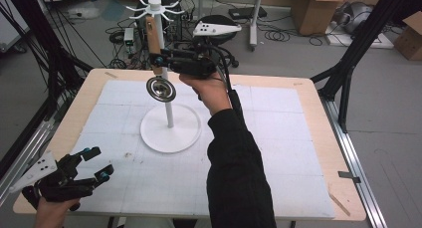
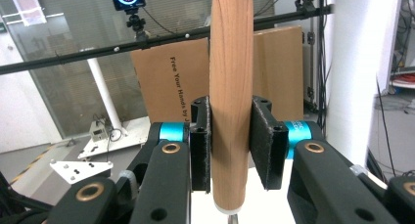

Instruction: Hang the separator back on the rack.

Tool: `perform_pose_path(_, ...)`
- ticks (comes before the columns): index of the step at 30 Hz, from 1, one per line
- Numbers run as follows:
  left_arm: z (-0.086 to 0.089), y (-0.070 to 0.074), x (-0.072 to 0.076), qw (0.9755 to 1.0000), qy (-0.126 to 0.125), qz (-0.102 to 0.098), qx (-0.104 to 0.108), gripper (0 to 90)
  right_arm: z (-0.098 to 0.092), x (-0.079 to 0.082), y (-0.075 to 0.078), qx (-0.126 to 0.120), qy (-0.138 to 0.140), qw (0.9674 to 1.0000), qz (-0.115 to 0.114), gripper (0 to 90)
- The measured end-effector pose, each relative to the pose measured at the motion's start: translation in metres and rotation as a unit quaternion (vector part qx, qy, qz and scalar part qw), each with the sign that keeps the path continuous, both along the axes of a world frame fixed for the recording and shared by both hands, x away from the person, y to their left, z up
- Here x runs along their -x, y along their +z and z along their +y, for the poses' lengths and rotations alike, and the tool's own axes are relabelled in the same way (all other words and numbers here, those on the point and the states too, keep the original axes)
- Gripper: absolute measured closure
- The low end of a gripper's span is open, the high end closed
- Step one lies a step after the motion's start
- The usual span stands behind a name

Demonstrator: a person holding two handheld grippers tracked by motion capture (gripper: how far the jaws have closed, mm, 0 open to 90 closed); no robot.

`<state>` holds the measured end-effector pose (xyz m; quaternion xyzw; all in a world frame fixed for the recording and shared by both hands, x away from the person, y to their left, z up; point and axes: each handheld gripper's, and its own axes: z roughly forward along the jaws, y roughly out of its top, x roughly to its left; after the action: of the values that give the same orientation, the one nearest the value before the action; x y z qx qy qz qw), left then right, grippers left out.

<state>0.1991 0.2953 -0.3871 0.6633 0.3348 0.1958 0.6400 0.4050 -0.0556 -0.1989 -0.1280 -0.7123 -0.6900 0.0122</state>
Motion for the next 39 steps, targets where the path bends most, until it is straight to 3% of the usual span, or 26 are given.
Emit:
perform_pose_path(7,0.001,0.0,-0.001,1.0,0.001,0.003,0.001,20.6,0.001,-0.001,-0.002,0.008,-0.003,1.0,0.003,70.6)
perform_pose_path(9,0.002,-0.001,-0.001,1.0,0.001,0.003,0.001,20.6,0.001,0.002,-0.003,0.014,-0.007,0.9999,-0.001,61.8)
perform_pose_path(10,0.002,-0.001,-0.001,1.0,0.002,0.004,0.002,20.6,0.0,0.004,-0.004,0.02,-0.018,0.9996,-0.003,54.4)
perform_pose_path(15,0.002,-0.001,-0.002,1.0,0.001,0.005,0.004,20.6,-0.01,0.021,-0.01,0.056,-0.074,0.9954,-0.021,37.0)
perform_pose_path(19,0.003,-0.001,-0.002,0.9999,0.002,0.006,0.008,20.5,-0.032,0.041,-0.025,0.069,-0.116,0.9904,-0.033,31.1)
perform_pose_path(25,0.004,-0.002,-0.004,0.9998,0.005,0.011,0.016,20.5,-0.084,0.084,-0.074,0.099,-0.195,0.9741,-0.057,24.2)
perform_pose_path(28,0.004,-0.004,-0.005,0.9997,0.003,0.012,0.022,19.9,-0.113,0.105,-0.102,0.118,-0.218,0.9677,-0.045,22.5)
perform_pose_path(33,0.002,-0.005,-0.007,0.9998,0.004,0.007,0.017,19.5,-0.159,0.141,-0.142,0.118,-0.258,0.9585,-0.027,20.7)
perform_pose_path(39,0.0,-0.006,-0.007,0.9998,0.004,0.006,0.016,19.4,-0.192,0.177,-0.171,0.126,-0.302,0.9446,-0.019,18.9)
